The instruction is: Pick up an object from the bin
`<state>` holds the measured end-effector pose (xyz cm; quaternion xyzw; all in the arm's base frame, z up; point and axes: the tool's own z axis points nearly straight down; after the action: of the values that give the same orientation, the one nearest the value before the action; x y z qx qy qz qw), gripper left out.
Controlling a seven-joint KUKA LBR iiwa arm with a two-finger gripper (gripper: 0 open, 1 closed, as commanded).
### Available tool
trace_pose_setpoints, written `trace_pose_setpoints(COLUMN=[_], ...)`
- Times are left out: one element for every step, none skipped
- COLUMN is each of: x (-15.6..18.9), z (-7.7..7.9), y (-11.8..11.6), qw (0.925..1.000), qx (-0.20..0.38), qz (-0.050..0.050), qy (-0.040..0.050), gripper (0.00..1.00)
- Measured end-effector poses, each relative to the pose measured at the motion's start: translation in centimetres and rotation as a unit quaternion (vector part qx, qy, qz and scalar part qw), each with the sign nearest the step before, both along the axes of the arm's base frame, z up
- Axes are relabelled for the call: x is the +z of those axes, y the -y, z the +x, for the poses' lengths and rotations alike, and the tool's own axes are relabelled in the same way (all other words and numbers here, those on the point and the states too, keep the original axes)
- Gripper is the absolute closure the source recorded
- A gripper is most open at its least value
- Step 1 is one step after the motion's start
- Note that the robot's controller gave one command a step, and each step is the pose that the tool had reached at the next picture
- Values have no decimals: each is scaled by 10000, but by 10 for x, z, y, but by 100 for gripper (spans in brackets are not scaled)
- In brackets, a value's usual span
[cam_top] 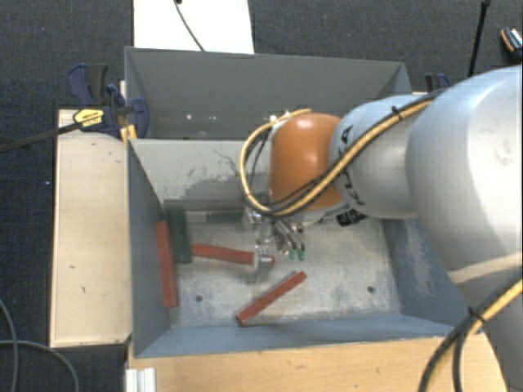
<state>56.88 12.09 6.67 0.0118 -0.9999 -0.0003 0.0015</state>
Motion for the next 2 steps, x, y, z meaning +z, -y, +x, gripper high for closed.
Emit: trace_pose_setpoints(x=[4,135], z=[2,-12], y=[0,21], qw=[10000,9985], qx=[-33,540], qz=[7,2], qy=[27,64], gripper=[100,100])
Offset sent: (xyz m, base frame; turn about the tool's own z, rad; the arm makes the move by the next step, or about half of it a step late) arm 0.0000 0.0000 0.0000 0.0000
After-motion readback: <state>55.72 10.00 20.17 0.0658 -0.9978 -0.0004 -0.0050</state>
